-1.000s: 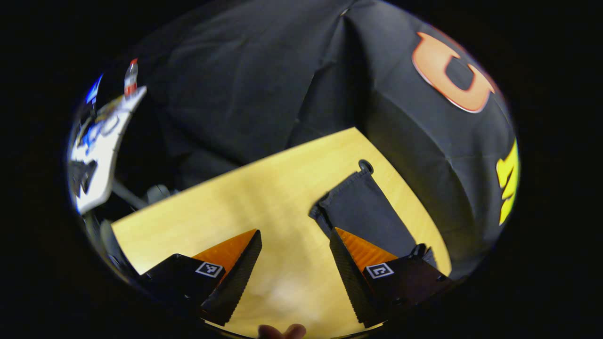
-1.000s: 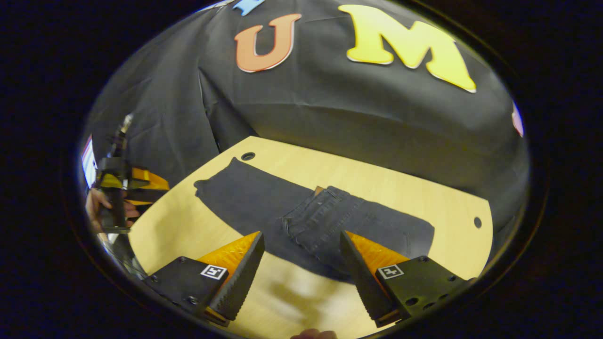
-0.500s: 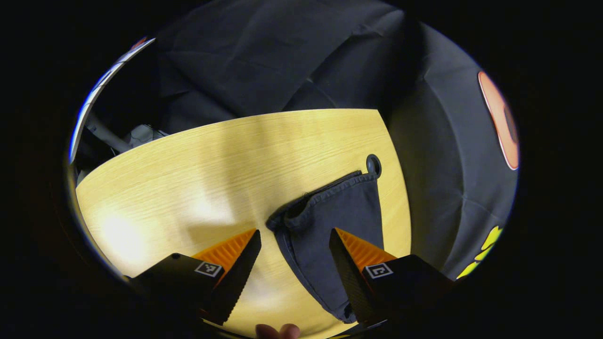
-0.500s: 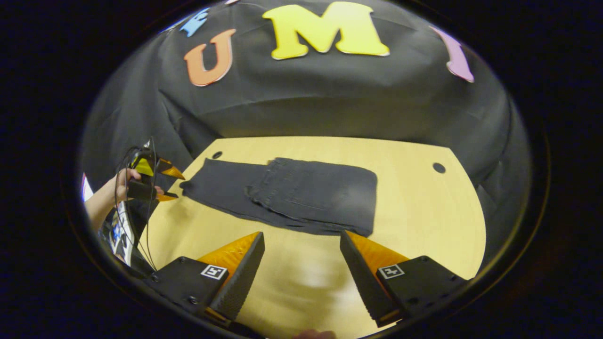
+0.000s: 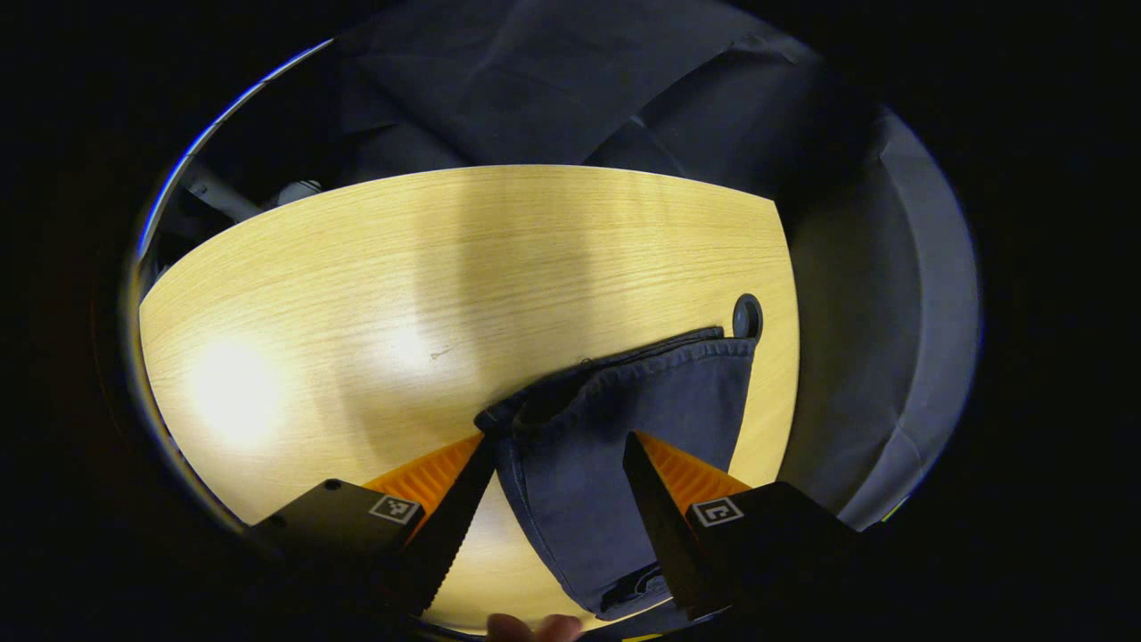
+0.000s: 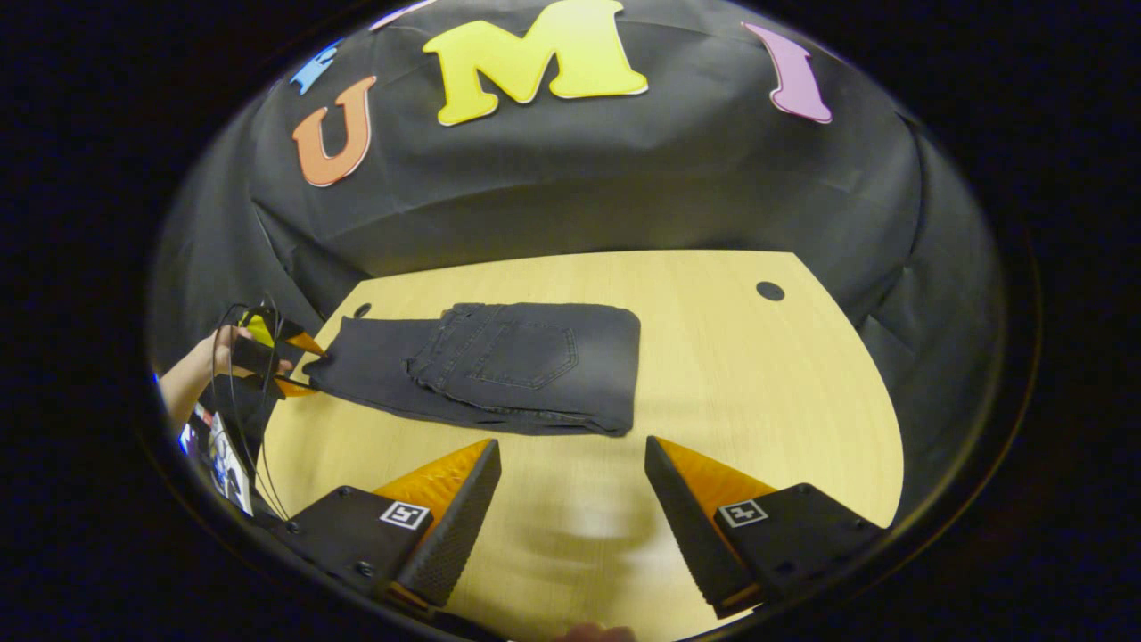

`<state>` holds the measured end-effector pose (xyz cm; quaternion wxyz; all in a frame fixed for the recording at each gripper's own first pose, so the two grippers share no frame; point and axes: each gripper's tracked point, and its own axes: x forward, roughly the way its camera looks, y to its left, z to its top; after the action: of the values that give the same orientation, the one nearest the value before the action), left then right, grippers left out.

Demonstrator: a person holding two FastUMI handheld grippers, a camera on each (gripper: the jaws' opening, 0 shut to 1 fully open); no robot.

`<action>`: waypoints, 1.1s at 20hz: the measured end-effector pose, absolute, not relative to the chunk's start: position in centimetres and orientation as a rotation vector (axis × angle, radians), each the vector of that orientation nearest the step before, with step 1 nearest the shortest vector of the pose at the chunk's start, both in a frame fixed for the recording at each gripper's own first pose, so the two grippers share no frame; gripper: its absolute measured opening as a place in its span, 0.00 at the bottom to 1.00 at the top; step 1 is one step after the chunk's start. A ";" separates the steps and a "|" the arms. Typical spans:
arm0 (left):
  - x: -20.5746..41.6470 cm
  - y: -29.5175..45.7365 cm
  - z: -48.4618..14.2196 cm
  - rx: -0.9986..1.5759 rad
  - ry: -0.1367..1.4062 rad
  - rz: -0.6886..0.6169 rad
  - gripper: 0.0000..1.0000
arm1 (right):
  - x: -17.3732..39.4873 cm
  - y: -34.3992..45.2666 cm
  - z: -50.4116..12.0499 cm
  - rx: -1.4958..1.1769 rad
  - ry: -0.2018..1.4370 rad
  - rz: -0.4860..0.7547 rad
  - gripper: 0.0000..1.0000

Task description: Grasp the waist and the cuffs of the jeans and fold them to make the two legs overlap; first hold the waist and fold one-third of the jeans toward the cuffs, then hold the cuffs and fold the remaining one-third in the same direction to finish folding.

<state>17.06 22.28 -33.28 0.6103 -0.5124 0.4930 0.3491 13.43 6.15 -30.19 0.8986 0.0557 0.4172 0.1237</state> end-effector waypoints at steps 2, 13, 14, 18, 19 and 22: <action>17.0 22.4 -33.5 -1.172 1.194 0.838 0.94 | 13.6 5.7 -30.9 0.130 0.877 0.245 0.99; 15.8 22.7 -33.6 -1.230 0.982 0.845 0.15 | 13.2 4.4 -32.3 0.212 0.900 0.211 1.00; 16.0 22.5 -33.0 -1.222 0.959 0.830 0.12 | 13.2 4.5 -32.0 0.202 0.891 0.212 1.00; 17.0 21.3 -28.5 -1.123 0.875 0.705 0.07 | 13.1 4.6 -31.9 0.206 0.876 0.209 1.00; 17.4 20.7 -26.8 -1.079 0.854 0.662 0.07 | 13.0 4.5 -31.7 0.207 0.874 0.208 1.00; 19.2 17.4 -20.2 -0.913 0.784 0.516 0.06 | 13.0 3.8 -30.4 0.196 0.836 0.201 1.00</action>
<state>19.22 17.42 -20.18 0.7933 -0.4247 0.3644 0.2398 12.96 3.82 -30.40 0.9044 0.0947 0.4045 0.0973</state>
